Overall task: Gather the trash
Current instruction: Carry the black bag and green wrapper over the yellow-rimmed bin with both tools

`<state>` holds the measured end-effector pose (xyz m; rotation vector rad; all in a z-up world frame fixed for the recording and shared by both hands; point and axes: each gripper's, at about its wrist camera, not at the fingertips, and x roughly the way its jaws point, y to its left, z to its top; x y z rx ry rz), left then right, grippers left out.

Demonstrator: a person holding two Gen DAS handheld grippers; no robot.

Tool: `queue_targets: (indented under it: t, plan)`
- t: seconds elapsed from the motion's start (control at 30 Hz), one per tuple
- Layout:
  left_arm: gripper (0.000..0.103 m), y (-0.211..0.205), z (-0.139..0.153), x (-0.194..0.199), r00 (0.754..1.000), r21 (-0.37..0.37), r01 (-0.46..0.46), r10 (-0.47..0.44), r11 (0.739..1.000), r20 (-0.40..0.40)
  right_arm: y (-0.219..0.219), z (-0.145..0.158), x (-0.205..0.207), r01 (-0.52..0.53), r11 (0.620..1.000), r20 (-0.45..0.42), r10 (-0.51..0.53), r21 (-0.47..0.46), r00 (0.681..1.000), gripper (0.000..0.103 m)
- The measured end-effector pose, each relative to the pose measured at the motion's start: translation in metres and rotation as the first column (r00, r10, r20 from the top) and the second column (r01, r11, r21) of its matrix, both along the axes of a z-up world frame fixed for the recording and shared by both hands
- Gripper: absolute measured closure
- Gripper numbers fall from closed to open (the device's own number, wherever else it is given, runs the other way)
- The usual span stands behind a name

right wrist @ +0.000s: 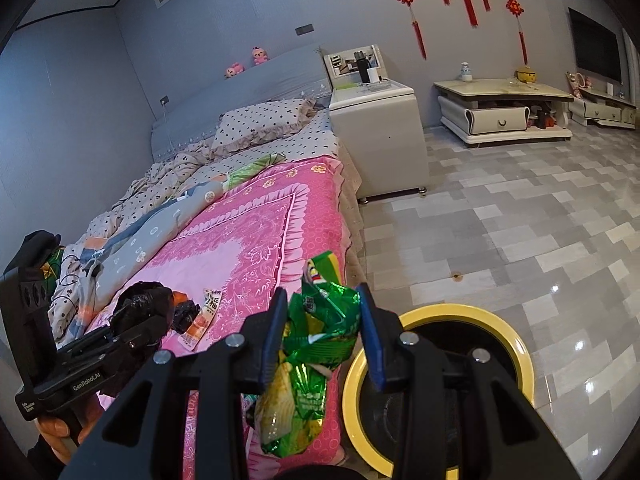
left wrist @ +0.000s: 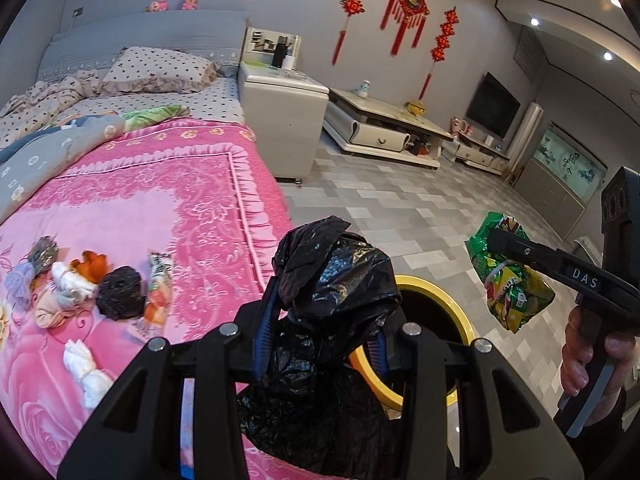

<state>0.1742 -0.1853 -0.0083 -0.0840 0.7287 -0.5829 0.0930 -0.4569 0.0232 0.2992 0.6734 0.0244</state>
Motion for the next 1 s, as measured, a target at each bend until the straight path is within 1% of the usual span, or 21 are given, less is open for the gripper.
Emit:
queue_targets:
  t: [0.2,0.27,0.43,0.73,1.0]
  plan:
    - [0.066,-0.033,-0.006,0.006,0.999,-0.004,0.048,-0.048,0.999,-0.01,-0.022,-0.004,-0.004,0.051,0.998,0.0,-0.052,-0.023,0.999,0.07]
    - [0.066,-0.045,-0.011,0.01,0.997,-0.011,0.066,-0.067,0.998,-0.028,-0.03,-0.007,-0.005,0.068,0.997,-0.006,-0.068,-0.026,0.998,0.07]
    - [0.066,-0.074,-0.021,0.015,0.993,-0.004,0.107,-0.107,0.994,-0.048,-0.049,-0.016,-0.004,0.102,0.995,-0.025,-0.103,-0.019,0.994,0.07]
    - [0.065,-0.119,-0.036,0.017,0.985,0.014,0.166,-0.165,0.986,-0.058,-0.082,-0.032,-0.005,0.169,0.986,-0.05,-0.169,0.001,0.984,0.07]
    - [0.065,-0.154,-0.06,0.018,0.971,0.025,0.217,-0.214,0.976,-0.107,-0.113,-0.053,-0.006,0.229,0.973,-0.088,-0.226,0.024,0.97,0.07]
